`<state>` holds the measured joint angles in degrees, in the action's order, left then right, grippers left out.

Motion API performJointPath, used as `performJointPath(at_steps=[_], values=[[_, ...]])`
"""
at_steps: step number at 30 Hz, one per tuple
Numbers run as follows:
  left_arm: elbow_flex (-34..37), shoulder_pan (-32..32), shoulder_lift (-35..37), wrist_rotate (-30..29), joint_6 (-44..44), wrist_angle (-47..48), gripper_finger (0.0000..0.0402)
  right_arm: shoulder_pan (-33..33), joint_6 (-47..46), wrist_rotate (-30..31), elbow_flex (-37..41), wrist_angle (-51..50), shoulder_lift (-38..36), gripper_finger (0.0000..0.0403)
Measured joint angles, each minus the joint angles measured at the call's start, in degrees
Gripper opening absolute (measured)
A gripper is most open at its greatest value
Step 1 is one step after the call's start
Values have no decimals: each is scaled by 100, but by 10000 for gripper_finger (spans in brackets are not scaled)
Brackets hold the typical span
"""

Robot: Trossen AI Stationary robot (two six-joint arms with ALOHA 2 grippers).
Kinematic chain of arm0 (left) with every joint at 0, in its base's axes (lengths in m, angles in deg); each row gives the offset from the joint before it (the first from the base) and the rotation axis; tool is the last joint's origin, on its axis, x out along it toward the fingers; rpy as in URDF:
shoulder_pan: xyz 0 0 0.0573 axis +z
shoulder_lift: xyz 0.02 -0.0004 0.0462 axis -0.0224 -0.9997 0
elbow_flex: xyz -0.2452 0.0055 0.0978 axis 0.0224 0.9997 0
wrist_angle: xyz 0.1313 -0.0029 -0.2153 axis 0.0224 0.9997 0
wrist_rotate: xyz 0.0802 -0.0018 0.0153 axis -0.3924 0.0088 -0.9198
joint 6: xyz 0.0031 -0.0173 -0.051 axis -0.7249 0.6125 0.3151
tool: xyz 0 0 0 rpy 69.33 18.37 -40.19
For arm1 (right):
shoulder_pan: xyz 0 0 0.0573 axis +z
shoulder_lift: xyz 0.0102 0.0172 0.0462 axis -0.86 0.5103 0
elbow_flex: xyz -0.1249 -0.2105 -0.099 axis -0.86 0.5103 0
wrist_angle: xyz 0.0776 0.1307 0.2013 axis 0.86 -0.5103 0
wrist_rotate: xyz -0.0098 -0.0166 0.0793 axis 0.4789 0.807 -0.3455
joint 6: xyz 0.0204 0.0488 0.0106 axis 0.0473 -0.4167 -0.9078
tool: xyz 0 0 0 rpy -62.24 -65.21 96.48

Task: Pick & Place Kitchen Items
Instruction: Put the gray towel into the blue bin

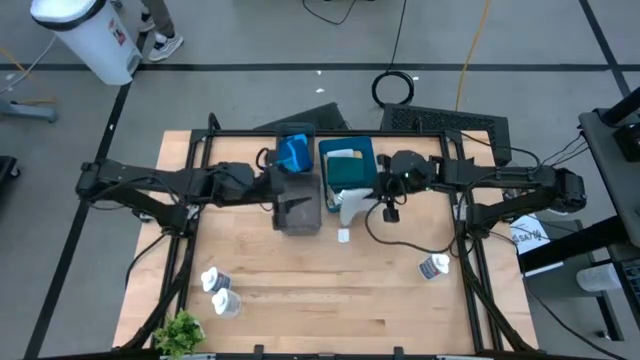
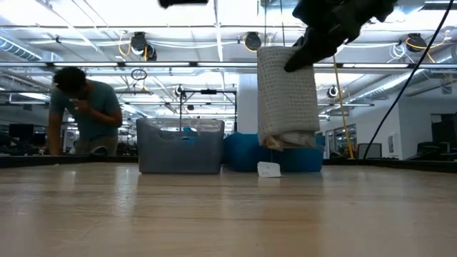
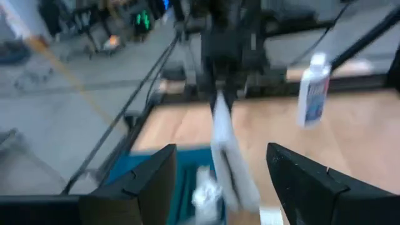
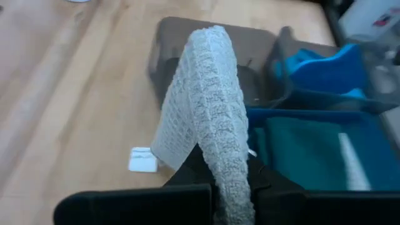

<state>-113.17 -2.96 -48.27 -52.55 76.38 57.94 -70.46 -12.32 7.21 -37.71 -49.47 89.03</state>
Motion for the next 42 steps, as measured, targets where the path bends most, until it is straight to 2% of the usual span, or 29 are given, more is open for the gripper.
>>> performJointPath(at_steps=[5,12,16,23,42], values=[[224,112,265,-239,238,75,251,-441,410,-7,2,324,132,2],[233,169,217,-254,306,55,251,-863,1035,-5,0,628,598,2],[233,165,207,-244,304,55,251,-1018,1089,-5,0,889,899,2],[233,165,209,-246,302,40,251,-1121,1138,-7,0,1219,1207,3],[230,165,204,-243,254,45,251,-1127,1238,-7,2,1401,1209,6]])
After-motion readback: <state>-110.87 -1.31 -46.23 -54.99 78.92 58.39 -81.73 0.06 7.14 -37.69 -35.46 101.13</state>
